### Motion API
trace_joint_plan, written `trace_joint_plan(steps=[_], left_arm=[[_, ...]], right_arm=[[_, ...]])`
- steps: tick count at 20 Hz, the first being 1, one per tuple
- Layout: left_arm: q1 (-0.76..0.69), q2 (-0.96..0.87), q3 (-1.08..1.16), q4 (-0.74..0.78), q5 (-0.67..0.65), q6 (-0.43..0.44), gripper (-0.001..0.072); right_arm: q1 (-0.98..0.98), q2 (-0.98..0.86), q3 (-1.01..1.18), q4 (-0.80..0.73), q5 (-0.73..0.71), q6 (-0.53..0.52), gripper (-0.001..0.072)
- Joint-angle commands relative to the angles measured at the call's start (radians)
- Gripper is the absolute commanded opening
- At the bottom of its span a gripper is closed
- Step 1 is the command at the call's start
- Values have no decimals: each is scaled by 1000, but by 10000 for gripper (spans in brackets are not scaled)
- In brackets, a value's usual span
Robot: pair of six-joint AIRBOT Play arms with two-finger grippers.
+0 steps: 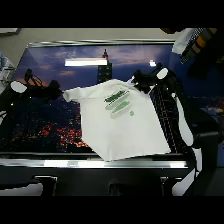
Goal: Fold the clothes and pants, and hang the long-sleeved shirts on hangers.
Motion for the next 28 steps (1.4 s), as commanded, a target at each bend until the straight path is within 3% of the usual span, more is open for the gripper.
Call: trace_joint_plan(steps=[1, 3, 6, 9, 16, 23, 26, 28], left_arm=[[8, -18, 1, 2, -21, 16, 15], [16, -16, 1, 2, -53, 16, 15], [21, -16, 1, 3, -106, 16, 15], [21, -16, 1, 2, -126, 16, 16], [19, -17, 1, 2, -134, 16, 16], [19, -18, 0, 3, -133, 16, 16], [19, -18, 0, 3, -132, 16, 16], [19, -18, 0, 3, -132, 16, 16]], right_arm=[[-61, 36, 1, 11, 198, -150, 419], [-148, 114, 1, -29, 363, -261, 420], [-296, 253, -11, -235, 602, -344, 421], [-433, 395, -169, -297, 689, -428, 421], [-545, 602, -758, -279, 660, -520, 421], [-545, 602, -978, -328, 607, -526, 415], [-545, 602, -1040, -316, 549, -522, 356], [-545, 602, -1066, -277, 508, -522, 354]])
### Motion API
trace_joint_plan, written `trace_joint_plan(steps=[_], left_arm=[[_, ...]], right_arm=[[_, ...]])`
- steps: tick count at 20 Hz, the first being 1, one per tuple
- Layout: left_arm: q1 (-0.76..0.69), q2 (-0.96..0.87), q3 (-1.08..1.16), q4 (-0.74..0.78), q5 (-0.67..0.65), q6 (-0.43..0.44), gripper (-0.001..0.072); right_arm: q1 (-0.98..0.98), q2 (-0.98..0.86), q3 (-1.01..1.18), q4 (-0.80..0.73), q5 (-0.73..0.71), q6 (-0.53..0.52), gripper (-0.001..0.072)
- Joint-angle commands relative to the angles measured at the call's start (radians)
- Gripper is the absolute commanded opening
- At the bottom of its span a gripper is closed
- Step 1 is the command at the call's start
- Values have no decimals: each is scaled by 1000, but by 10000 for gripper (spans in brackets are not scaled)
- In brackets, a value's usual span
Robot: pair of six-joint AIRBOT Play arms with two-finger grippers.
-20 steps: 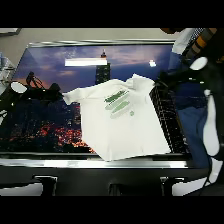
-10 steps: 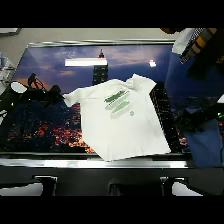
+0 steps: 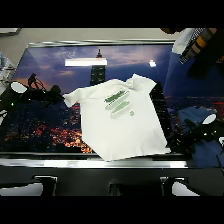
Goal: Fold the clothes and pants, and hang the long-sleeved shirts on hangers.
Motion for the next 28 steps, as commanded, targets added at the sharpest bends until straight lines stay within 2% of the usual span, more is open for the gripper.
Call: trace_joint_plan(steps=[1, 3, 4, 5, 6, 8, 10, 12, 14, 16, 19, 20, 22, 26, 27, 28], left_arm=[[0, -1, 0, 5, 1, 0, 16], [0, -1, 0, 17, 0, 0, 16], [0, -1, 0, 19, 0, 0, 16], [0, -1, 0, 19, -1, 0, 16], [2, 1, 1, 19, -6, 0, 16], [14, 6, 0, 20, -34, 0, 15], [37, 14, 0, 34, -71, 0, 15], [60, 23, 0, 65, -107, 0, 14], [77, 28, 0, 102, -152, 0, 14], [74, 29, -3, 146, -204, -1, 15], [66, 32, -51, 150, -244, -5, 15], [61, 37, -76, 151, -244, -4, 15], [50, 46, -120, 150, -244, -4, 15], [30, 62, -158, 150, -243, -3, 15], [28, 68, -157, 150, -243, -3, 15], [29, 77, -157, 150, -242, -4, 15]], right_arm=[[-1, 1, -57, 50, -80, 1, 352], [-1, 1, -59, 74, -106, 16, 315], [-1, 1, -59, 96, -116, 19, 223], [-1, 1, -58, 137, -126, 15, 90], [-1, 1, -56, 201, -138, -8, 28], [17, 1, -13, 361, -193, -29, 26], [110, -6, 118, 392, -281, -8, 25], [238, -70, 330, 295, -373, 113, 25], [342, -205, 603, 134, -411, 272, 25], [400, -379, 914, -26, -385, 436, 25], [406, -587, 1279, -121, -336, 568, 25], [404, -629, 1349, -156, -320, 590, 26], [398, -643, 1343, -209, -275, 626, 27], [375, -639, 1319, -354, 19, 589, 38], [368, -629, 1318, -360, 75, 555, 102], [367, -611, 1319, -333, 107, 487, 227]])
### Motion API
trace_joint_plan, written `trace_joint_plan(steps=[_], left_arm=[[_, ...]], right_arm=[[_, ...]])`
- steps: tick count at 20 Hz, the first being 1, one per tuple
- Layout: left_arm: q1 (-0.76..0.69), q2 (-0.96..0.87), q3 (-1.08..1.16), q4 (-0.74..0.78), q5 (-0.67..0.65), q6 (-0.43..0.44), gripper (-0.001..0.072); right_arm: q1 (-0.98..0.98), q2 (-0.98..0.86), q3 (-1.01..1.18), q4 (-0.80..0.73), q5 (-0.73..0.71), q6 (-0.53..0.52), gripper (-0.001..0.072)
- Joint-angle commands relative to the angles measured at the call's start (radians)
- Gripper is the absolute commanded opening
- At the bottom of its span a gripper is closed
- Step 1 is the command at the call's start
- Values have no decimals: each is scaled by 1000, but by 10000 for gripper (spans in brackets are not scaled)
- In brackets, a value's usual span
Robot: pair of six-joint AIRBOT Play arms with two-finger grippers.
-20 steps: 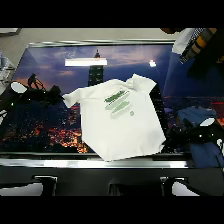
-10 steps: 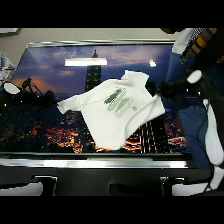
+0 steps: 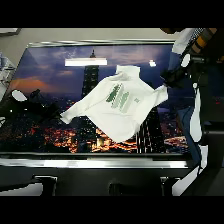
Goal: Fold the clothes and pants, and hang the long-sleeved shirts on hangers.
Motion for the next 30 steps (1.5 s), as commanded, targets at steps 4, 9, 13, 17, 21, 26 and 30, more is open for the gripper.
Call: trace_joint_plan(steps=[4, 9, 13, 17, 21, 26, 30], left_arm=[[-5, 66, -14, 3, 6, 3, 15], [-11, 85, -14, 3, 2, 13, 15], [-28, 85, -14, 6, 2, 35, 16], [-45, 84, -14, 6, 13, 45, 16], [-54, 84, -14, 6, 2, 84, 16], [-54, 84, -14, 6, 2, 125, 16], [-54, 83, -14, 6, 7, 133, 16]], right_arm=[[-14, 152, -6, -3, 288, -232, 477], [-14, 419, -233, 25, 373, -304, 477], [-14, 692, -630, 152, 296, -257, 477], [-11, 901, -1103, 500, 54, -233, 477], [-11, 933, -1376, 719, -200, -324, 478], [83, 927, -1498, 725, -425, -331, 479], [284, 794, -1500, 773, -606, -248, 479]])
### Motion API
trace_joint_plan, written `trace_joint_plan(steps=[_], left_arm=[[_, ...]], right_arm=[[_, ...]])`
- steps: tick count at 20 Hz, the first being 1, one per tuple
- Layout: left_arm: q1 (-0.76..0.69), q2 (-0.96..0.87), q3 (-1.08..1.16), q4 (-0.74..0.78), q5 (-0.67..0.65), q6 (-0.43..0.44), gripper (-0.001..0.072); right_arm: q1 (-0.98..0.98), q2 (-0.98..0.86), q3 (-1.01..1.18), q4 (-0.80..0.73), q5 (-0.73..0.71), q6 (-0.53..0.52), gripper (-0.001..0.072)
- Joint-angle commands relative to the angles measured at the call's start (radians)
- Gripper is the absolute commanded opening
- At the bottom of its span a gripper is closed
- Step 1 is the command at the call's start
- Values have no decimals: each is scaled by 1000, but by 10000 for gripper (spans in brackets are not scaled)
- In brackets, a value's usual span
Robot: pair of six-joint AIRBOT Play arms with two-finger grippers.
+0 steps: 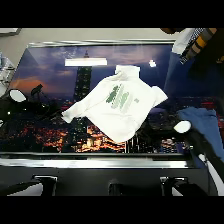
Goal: Fold the clothes and pants, and hang the long-sleeved shirts on hangers.
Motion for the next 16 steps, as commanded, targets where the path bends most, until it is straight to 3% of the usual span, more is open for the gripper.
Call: trace_joint_plan(steps=[1, 4, 6, 8, 12, 16], left_arm=[[-1, -1, 0, 0, 8, 18, 15], [-1, -2, 0, 0, 11, 18, 16], [0, -2, 0, 0, 12, 27, 16], [0, 1, 0, 0, 14, 43, 15], [8, 89, 29, -6, 57, 43, 15], [82, 303, 183, -45, 154, 40, 15]], right_arm=[[152, -108, -22, 91, -207, 39, 478], [229, -172, -19, 143, -327, 39, 470], [235, -184, -19, 143, -362, 39, 281], [234, -176, -8, 140, -355, 33, 27], [220, -48, 127, 55, -304, 32, 26], [101, 98, 478, -148, -92, 32, 26]])
